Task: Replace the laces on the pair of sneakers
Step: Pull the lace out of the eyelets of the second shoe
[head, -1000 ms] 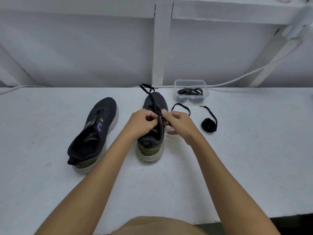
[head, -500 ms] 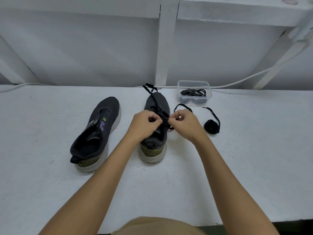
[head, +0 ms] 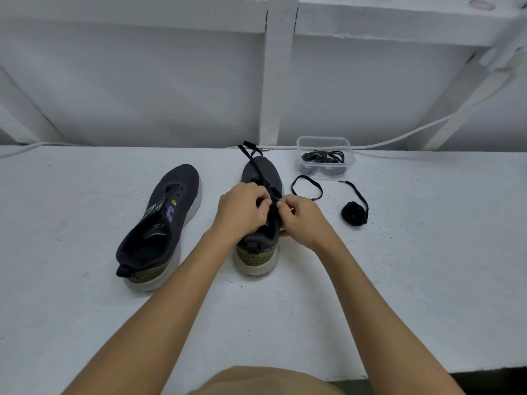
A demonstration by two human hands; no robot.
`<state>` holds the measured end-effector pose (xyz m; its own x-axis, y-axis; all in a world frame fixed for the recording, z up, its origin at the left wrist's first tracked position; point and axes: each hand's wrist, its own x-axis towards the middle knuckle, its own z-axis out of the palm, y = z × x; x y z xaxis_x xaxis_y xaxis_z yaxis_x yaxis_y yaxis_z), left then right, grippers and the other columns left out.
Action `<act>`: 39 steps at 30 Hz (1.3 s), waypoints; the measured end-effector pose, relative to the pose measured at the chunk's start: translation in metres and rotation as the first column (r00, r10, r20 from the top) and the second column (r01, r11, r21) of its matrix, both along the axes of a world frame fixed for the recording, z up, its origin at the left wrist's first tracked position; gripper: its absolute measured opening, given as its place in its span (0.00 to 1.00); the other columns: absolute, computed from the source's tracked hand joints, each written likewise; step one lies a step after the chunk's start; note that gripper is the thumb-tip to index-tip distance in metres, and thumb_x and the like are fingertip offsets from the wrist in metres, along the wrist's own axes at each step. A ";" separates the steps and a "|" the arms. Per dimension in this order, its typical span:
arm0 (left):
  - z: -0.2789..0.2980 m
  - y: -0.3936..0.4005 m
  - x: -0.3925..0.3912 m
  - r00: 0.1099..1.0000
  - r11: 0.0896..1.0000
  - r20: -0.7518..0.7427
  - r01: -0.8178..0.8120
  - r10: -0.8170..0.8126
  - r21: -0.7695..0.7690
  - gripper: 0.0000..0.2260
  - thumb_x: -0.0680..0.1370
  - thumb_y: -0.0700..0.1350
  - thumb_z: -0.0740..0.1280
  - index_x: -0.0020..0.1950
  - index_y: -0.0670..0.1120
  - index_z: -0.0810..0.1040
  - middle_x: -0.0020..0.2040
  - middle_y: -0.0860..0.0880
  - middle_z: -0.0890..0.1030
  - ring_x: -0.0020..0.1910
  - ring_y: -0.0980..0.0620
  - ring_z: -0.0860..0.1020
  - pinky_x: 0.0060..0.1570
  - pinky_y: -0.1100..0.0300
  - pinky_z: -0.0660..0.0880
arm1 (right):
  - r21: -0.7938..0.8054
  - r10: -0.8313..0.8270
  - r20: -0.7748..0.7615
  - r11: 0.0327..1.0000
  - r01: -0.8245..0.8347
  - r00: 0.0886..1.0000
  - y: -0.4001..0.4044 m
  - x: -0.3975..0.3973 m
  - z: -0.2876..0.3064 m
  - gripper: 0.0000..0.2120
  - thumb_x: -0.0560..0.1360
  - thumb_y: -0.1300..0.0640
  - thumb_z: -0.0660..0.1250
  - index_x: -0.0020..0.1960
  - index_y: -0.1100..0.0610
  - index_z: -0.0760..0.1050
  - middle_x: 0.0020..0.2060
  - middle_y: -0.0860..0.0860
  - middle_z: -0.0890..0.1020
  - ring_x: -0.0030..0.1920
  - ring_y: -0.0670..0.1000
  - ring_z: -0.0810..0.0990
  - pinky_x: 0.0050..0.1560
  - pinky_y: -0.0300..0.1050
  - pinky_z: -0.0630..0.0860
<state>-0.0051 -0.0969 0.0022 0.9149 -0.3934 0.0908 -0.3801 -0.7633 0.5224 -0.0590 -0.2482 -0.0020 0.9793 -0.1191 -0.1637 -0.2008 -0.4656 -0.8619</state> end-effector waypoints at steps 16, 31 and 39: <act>0.011 -0.013 -0.002 0.999 0.995 0.043 -0.029 0.025 0.092 0.08 0.79 0.46 0.65 0.51 0.46 0.84 0.47 0.47 0.84 0.49 0.45 0.79 0.44 0.58 0.68 | -0.367 0.050 0.197 0.930 0.026 0.979 0.011 0.000 -0.004 0.11 0.81 0.63 0.59 0.41 0.65 0.73 0.33 0.56 0.76 0.34 0.55 0.72 0.35 0.46 0.59; -0.002 0.012 0.001 0.986 0.987 -0.170 -0.022 -0.006 -0.160 0.08 0.81 0.46 0.66 0.55 0.48 0.84 0.53 0.52 0.84 0.53 0.54 0.78 0.51 0.65 0.67 | 0.134 -0.085 0.003 0.987 0.083 0.996 -0.001 -0.004 -0.004 0.05 0.82 0.57 0.64 0.54 0.53 0.78 0.39 0.54 0.83 0.35 0.54 0.83 0.43 0.55 0.85; -0.005 0.023 -0.003 0.976 0.927 -0.210 -0.036 -0.047 -0.374 0.10 0.79 0.43 0.69 0.57 0.55 0.80 0.48 0.58 0.85 0.50 0.63 0.81 0.55 0.67 0.75 | -0.020 -0.059 0.087 0.998 0.060 0.994 0.003 0.000 -0.001 0.06 0.82 0.54 0.62 0.48 0.50 0.77 0.35 0.50 0.83 0.33 0.50 0.82 0.44 0.53 0.83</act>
